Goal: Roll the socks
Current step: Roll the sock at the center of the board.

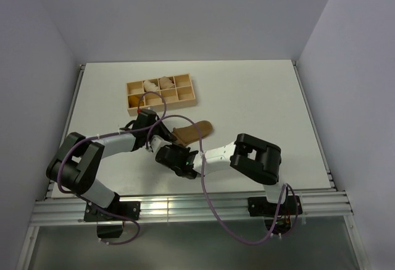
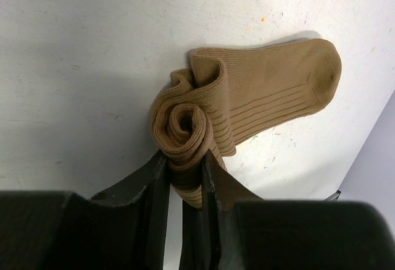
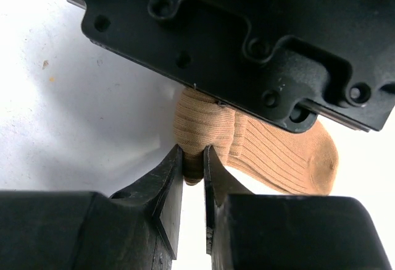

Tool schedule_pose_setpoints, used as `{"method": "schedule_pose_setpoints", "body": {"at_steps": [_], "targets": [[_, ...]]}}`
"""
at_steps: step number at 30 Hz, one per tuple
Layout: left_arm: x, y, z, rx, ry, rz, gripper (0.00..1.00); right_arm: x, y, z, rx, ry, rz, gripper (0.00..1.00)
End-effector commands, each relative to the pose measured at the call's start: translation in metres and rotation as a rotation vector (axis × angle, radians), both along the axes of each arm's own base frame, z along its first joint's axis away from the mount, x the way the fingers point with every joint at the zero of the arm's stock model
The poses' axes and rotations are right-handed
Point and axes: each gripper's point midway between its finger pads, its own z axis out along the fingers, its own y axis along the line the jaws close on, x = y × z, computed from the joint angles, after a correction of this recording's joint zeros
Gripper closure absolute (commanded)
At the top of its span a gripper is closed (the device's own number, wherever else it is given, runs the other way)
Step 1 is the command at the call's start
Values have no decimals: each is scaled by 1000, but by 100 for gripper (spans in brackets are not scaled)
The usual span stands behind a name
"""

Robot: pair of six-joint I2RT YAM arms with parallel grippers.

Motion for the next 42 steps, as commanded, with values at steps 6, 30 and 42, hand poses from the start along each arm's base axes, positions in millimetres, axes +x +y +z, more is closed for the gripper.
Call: {"method": "schedule_pose_setpoints", "body": {"at_steps": [6,30,42], "targets": [[-9,14,3,31,12,45,27,-13,5,-20,86,148,35,100],[-8,66,39,-53,-205,248,17,-21,5,-16,655,898,100,100],[-8,48,36,-115,-234,151,22,-7,-5,-7,972,1313,14,100]]}}
